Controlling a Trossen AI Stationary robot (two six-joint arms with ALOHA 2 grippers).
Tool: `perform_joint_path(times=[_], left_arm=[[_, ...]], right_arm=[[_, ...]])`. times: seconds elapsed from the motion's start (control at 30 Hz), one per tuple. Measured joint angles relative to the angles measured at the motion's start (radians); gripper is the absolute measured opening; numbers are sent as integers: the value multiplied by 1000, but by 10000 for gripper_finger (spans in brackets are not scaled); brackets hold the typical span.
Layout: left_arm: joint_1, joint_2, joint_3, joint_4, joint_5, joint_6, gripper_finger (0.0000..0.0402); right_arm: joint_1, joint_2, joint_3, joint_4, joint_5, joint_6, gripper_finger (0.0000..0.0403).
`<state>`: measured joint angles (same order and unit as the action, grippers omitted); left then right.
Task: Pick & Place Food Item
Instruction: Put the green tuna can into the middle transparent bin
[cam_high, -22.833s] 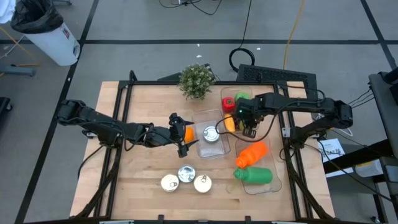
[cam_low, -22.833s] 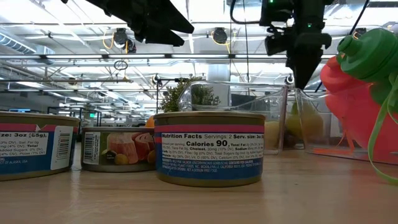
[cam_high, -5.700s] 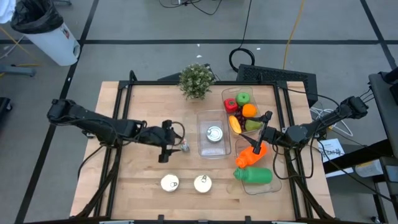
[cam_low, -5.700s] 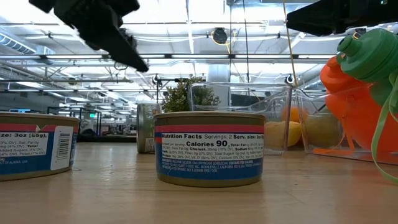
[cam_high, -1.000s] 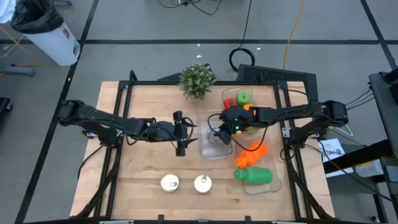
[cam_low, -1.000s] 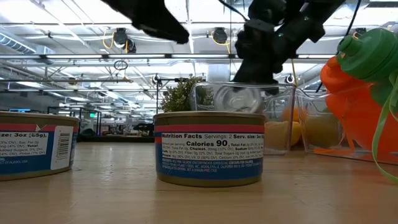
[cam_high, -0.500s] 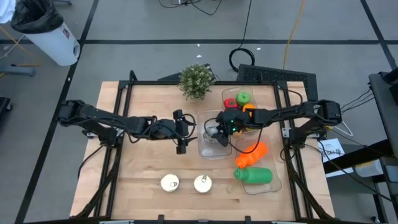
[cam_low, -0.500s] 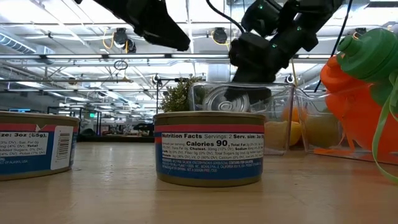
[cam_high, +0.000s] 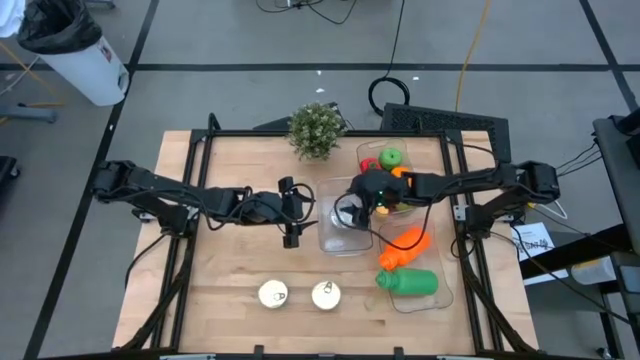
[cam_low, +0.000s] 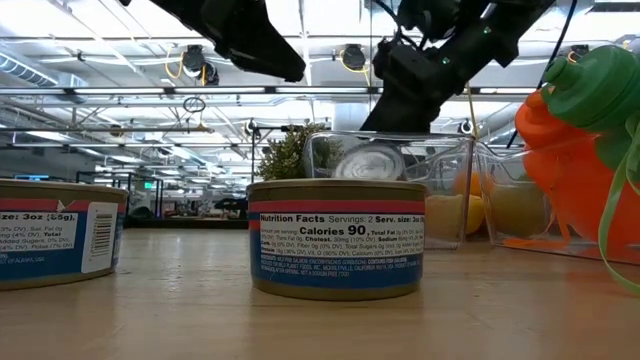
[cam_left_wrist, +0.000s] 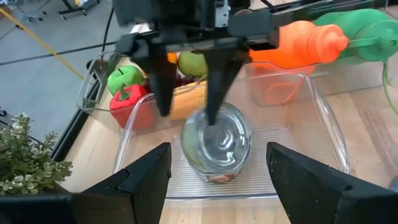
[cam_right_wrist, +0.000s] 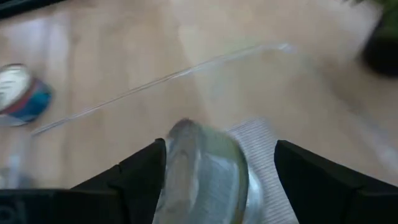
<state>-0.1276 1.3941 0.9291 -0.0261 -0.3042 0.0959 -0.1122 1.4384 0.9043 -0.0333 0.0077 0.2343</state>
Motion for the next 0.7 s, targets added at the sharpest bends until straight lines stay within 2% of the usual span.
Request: perform_joint_path(times=[0.13, 0.23, 0.7], left_arm=[[0, 0, 0, 0, 0, 0, 269], [0, 0, 0, -1, 0, 0, 269], [0, 0, 0, -2, 0, 0, 269]], right_arm=[[18, -19, 0, 0, 106, -68, 274], [33, -18, 0, -4, 142, -89, 271], [83, -8, 0, -60, 148, -120, 269]])
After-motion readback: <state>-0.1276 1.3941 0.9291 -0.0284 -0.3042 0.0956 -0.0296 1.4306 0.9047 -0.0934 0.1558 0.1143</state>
